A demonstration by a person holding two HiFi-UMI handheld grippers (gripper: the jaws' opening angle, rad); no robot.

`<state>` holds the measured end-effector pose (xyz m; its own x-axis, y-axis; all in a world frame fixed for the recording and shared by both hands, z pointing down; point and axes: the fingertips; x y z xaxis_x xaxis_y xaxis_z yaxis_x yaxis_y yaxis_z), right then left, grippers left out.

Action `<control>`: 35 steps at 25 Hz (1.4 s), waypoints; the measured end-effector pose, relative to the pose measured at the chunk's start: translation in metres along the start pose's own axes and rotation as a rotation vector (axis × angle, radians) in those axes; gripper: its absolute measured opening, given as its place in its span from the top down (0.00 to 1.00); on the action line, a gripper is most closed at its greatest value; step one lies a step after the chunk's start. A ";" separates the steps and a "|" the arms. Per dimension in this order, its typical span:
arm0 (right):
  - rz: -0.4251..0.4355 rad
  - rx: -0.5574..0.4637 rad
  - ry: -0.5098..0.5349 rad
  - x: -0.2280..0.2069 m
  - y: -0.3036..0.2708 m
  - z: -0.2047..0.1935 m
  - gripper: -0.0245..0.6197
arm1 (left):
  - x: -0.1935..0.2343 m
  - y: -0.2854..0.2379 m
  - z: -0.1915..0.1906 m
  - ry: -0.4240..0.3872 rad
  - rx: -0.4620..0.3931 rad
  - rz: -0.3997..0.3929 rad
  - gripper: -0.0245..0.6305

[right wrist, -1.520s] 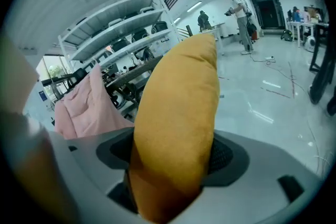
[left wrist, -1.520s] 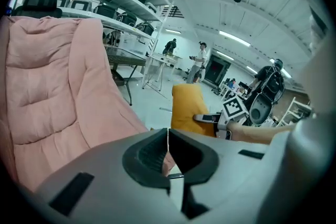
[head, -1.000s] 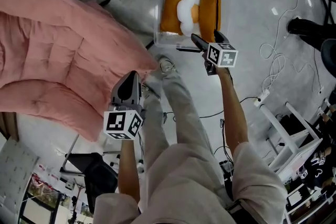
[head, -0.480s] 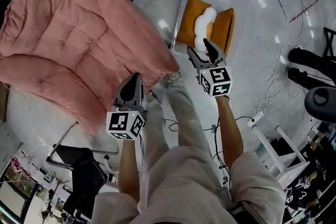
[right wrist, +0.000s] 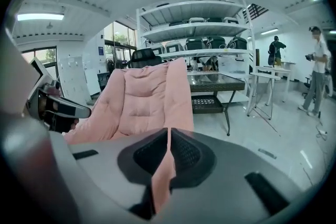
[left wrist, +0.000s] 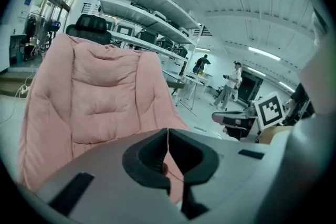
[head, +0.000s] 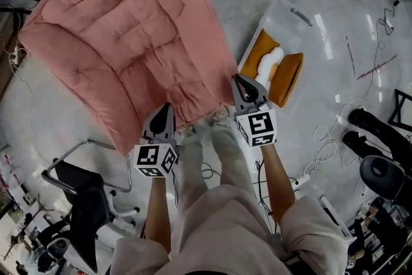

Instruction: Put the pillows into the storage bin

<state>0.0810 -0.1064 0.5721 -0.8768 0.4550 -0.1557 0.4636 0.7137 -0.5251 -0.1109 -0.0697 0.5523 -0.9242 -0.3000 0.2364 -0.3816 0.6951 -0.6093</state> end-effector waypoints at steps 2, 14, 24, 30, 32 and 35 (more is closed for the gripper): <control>0.012 -0.009 0.018 0.009 -0.004 0.020 0.96 | 0.014 0.012 0.013 0.014 -0.023 0.032 0.94; -0.008 -0.025 0.096 0.050 0.028 0.125 0.96 | 0.066 0.106 0.105 0.017 -0.126 0.132 0.94; 0.011 -0.100 0.107 0.060 0.041 0.201 0.97 | 0.080 0.143 0.176 -0.015 -0.208 0.188 0.94; 0.030 -0.150 0.090 0.068 0.074 0.242 0.97 | 0.064 0.176 0.207 -0.034 -0.249 0.198 0.94; 0.028 -0.159 0.086 0.067 0.080 0.247 0.96 | 0.062 0.179 0.210 -0.038 -0.255 0.202 0.94; 0.020 -0.162 0.084 0.064 0.089 0.251 0.97 | 0.062 0.183 0.217 -0.041 -0.270 0.210 0.94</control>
<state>0.0339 -0.1471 0.3052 -0.8568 0.5077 -0.0905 0.5010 0.7778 -0.3796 -0.2343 -0.1024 0.2912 -0.9837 -0.1539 0.0928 -0.1788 0.8905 -0.4183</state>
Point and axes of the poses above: the fingertips, and each gripper's own axes: y backward along the fingers, x to its left, z out of its top, and after that the axes turned 7 degrees about z, right-handed
